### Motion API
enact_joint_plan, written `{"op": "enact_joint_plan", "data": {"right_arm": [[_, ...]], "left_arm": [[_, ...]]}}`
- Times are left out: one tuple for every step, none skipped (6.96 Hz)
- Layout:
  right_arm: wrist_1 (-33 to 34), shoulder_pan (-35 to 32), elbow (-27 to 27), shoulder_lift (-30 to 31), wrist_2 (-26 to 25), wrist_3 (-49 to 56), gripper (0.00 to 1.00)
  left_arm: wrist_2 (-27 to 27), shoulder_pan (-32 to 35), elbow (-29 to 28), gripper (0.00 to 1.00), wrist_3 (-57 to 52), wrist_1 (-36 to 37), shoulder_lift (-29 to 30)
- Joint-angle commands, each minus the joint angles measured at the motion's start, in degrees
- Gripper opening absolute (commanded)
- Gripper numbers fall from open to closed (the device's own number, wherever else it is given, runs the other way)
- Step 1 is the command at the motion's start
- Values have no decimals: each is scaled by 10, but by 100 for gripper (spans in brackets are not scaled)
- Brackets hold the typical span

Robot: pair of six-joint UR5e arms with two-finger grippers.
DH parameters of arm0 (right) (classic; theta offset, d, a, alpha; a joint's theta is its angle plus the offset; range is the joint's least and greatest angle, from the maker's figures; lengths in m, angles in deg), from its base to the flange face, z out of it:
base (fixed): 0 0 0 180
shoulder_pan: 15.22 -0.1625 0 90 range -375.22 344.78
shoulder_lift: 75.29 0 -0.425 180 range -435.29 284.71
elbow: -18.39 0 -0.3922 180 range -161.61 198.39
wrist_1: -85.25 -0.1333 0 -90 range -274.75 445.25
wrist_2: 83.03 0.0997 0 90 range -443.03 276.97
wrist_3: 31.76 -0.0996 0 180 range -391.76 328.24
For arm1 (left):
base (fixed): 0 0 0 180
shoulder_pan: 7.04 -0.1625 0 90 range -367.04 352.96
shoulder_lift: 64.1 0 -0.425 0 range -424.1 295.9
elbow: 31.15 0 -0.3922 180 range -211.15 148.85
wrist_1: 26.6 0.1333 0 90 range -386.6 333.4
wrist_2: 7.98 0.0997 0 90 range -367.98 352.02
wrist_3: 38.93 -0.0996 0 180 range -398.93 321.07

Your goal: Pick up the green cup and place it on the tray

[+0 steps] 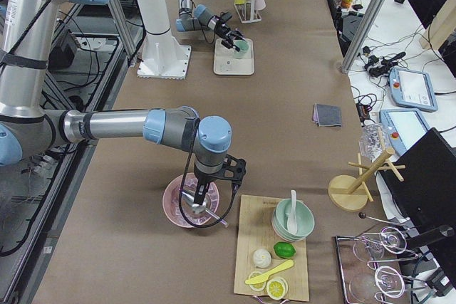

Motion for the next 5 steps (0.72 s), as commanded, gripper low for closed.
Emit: {"op": "enact_joint_plan", "data": {"right_arm": [[1,-1,3,2,0,0,100],[1,-2,6,3,0,0,100],[1,-3,6,3,0,0,100],[1,-3,6,3,0,0,100],[1,-3,10,6,0,0,100]], "left_arm": [[-3,0,-1,81,0,-13,-5],[-4,0,-2,83,0,-15,-5],[-10,0,-2,86,0,-17,-5],[-10,0,-3,87,1,-17,-5],[-11,0,-7,87,0,-17,-5]]}}
